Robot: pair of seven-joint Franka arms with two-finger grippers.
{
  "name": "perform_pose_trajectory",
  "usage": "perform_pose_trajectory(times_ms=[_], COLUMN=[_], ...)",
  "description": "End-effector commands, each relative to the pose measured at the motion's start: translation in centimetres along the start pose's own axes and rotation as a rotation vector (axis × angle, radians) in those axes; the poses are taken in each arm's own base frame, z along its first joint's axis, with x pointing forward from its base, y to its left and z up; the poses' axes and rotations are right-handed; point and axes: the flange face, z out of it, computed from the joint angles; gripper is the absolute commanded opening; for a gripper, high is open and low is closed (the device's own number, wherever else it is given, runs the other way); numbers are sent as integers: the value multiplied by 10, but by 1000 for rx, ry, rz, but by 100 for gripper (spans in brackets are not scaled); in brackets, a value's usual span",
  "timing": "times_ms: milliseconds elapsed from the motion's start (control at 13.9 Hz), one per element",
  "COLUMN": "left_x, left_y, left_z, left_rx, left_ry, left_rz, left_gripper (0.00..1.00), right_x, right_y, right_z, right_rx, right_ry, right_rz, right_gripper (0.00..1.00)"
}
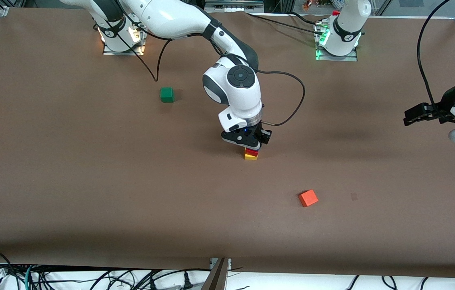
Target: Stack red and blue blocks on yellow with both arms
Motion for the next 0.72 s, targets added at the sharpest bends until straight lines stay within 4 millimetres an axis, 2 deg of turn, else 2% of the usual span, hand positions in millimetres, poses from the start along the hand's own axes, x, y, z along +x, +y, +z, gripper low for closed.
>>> perform_pose_trajectory(times_ms=[0, 144, 216, 359, 431, 647], left_x=[-20, -12, -11, -10, -10, -9], left_y=[10, -4, -3, -3, -2, -6], left_z=[-1, 7, 8, 9, 9, 9], left_rx=[-9, -14, -20, -20, -20, -21], left_ry=[13, -4, -6, -6, -8, -5], left_rz=[21, -4, -5, -4, -2, 4], left_gripper=[100, 100, 100, 100, 100, 100], right_x=[-3, -1, -1, -1, 0, 14], right_y=[-3, -3, -4, -4, -4, 2], right_z=[2, 2, 2, 0, -2, -11], right_rx=[-1, 0, 1, 6, 8, -22], right_ry=[28, 29, 30, 31, 33, 23], right_rz=[-6, -5, -3, -1, -3, 14], right_gripper=[50, 66, 72, 96, 100, 100])
